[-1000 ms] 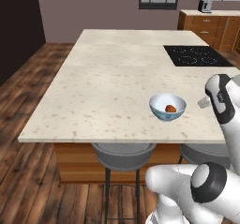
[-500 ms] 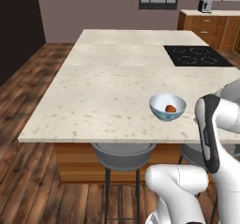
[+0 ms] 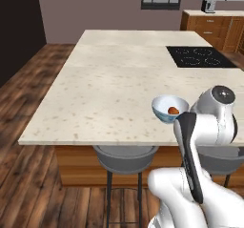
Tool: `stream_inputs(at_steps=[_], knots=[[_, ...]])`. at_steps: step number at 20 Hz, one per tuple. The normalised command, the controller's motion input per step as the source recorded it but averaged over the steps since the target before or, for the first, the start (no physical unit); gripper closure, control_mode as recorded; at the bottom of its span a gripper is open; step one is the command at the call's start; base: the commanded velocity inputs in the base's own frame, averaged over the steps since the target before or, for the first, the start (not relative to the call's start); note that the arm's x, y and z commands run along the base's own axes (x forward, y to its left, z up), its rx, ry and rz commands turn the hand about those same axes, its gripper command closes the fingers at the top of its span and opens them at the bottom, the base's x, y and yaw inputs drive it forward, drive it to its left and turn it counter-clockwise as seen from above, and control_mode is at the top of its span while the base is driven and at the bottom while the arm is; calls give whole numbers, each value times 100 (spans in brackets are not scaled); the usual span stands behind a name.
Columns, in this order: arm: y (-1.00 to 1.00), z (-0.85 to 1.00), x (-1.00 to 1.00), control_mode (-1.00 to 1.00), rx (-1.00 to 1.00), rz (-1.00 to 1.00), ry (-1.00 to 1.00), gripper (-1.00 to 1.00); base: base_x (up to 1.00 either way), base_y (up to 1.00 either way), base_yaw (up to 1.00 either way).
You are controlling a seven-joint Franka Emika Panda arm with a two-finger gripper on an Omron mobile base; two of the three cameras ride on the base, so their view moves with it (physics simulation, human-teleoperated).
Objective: Retrieve the tangerine and mango from the fridge and place them into the bowl on the dining table.
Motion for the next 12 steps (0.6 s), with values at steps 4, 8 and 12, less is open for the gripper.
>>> stream_inputs(at_steps=[4,8,12], knots=[[7,0,0,-100,-1,45,8,-100,0,0,0],[0,0,0,-100,0,45,7,-100,0,0,0],[0,0,0,-100,0,38,3,-100,0,0,0]])
